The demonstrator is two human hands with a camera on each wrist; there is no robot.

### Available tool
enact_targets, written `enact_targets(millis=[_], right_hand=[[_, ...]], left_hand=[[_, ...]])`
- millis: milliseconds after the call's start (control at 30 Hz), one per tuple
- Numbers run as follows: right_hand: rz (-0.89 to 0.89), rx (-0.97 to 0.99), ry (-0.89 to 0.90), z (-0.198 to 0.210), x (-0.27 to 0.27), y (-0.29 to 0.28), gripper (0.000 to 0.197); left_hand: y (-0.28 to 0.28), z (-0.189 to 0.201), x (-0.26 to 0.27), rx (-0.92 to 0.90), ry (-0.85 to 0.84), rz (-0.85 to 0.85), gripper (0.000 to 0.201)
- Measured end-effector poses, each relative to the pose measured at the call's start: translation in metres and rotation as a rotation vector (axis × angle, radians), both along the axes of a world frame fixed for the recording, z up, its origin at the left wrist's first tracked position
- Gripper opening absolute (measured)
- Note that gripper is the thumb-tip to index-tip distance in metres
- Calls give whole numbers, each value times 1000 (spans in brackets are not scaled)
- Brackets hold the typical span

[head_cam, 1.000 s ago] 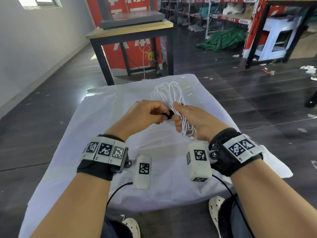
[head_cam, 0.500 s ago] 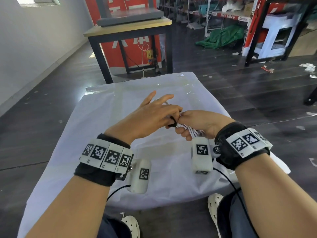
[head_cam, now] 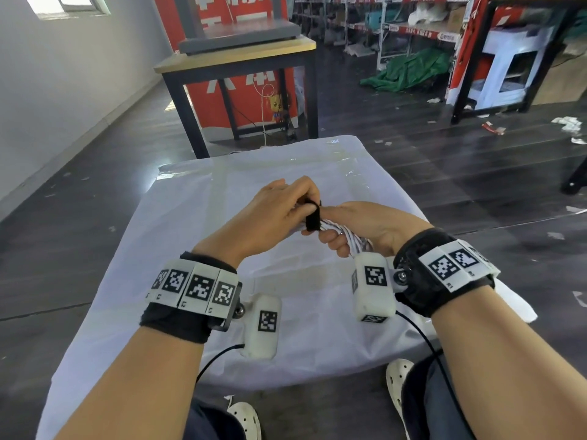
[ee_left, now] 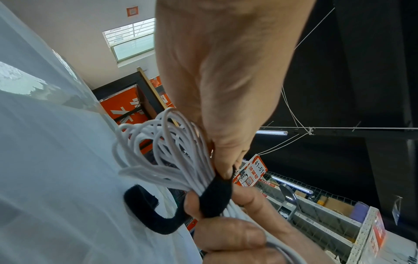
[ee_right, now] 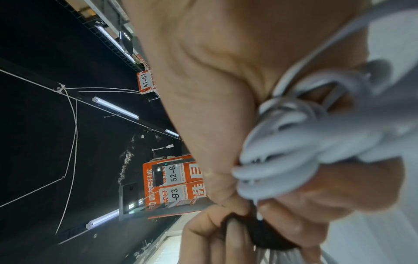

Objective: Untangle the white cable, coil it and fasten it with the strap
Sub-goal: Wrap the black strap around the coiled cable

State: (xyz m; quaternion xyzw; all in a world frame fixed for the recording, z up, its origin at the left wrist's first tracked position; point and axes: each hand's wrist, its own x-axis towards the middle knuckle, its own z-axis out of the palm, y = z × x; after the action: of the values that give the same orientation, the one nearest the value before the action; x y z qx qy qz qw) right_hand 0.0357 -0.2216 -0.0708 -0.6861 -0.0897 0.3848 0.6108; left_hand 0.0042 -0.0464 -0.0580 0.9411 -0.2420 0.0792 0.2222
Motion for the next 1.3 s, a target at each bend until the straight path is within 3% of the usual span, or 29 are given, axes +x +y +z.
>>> enact_targets(millis=[133,333,467,667,900,1300], right_hand=[[-12,23,10,-2,-2,2,37],[-11,26,-10,-6,-1,7,37],[62,-16,-87,-10,0,10,43],[95,-105,-174,-14,1,9,26],[14,-123,-280,-15,-1,12,29],[86,-158,-308,-14,-3,11,28]], left_hand=[[1,1,-2,-63,120,67,7],[7,2,-2,-198,152,134,6],[10,3,0,-149,190,155,9],[9,-3,0,-122,222,137,7],[5,-5,3,-145,210,210,10],[7,1,3,-211,342,264,11]])
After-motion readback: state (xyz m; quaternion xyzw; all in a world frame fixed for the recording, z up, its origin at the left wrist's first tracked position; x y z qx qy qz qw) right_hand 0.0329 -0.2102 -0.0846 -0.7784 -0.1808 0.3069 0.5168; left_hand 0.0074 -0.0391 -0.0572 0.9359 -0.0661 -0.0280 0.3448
